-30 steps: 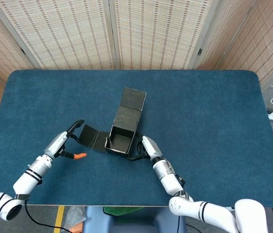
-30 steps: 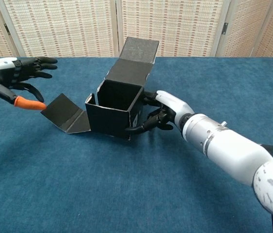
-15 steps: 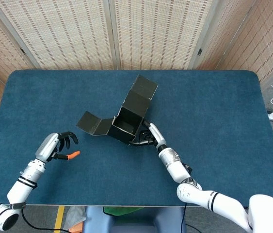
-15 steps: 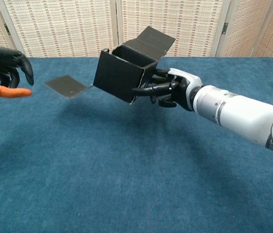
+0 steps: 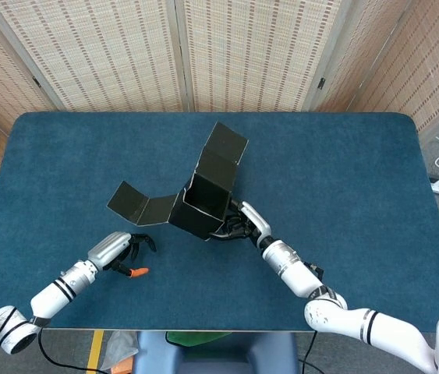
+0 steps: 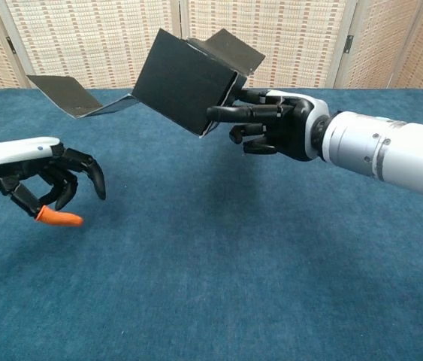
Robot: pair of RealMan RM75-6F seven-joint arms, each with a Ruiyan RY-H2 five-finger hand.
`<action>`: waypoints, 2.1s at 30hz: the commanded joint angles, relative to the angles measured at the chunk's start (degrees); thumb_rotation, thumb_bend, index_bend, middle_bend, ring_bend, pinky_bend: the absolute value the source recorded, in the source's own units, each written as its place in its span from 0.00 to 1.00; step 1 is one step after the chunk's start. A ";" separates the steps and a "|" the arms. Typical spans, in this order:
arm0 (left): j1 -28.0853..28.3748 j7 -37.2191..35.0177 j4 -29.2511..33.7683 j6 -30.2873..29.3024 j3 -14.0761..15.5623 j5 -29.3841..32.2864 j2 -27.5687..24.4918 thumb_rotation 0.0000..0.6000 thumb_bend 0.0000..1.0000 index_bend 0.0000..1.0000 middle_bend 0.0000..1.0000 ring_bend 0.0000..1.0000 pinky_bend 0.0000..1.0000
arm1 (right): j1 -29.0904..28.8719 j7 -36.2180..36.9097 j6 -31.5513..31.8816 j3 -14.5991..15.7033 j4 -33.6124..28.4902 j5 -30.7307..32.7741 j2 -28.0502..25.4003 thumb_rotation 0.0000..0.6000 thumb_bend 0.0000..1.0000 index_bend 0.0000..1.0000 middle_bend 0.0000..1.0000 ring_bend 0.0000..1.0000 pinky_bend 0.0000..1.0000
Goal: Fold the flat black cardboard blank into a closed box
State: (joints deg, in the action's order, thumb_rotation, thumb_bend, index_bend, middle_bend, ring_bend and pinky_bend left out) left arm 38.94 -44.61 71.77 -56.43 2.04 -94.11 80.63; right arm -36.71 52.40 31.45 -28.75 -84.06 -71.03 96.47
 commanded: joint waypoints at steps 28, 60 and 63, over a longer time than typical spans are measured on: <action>-4.21 21.29 -5.96 -21.53 -7.70 0.42 5.28 1.00 0.32 0.34 0.41 0.64 0.79 | -2.44 9.37 4.92 11.67 -0.18 -10.71 -2.51 1.00 0.35 0.44 0.52 0.68 1.00; -5.96 22.97 4.37 -6.83 -9.96 14.52 2.67 1.00 0.30 0.26 0.32 0.63 0.86 | -1.83 32.21 18.48 11.79 0.52 -13.02 -6.53 1.00 0.37 0.44 0.53 0.68 1.00; -6.03 20.77 3.38 -9.89 -9.07 10.14 3.22 1.00 0.25 0.20 0.23 0.63 0.90 | -2.58 32.00 18.07 12.30 1.02 -12.62 -5.65 1.00 0.37 0.44 0.53 0.68 1.00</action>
State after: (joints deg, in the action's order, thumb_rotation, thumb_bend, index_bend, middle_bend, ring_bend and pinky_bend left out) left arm 33.09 -21.87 75.80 -63.91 -7.81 -80.68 83.48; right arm -39.03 84.48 49.68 -16.63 -83.25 -83.84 90.51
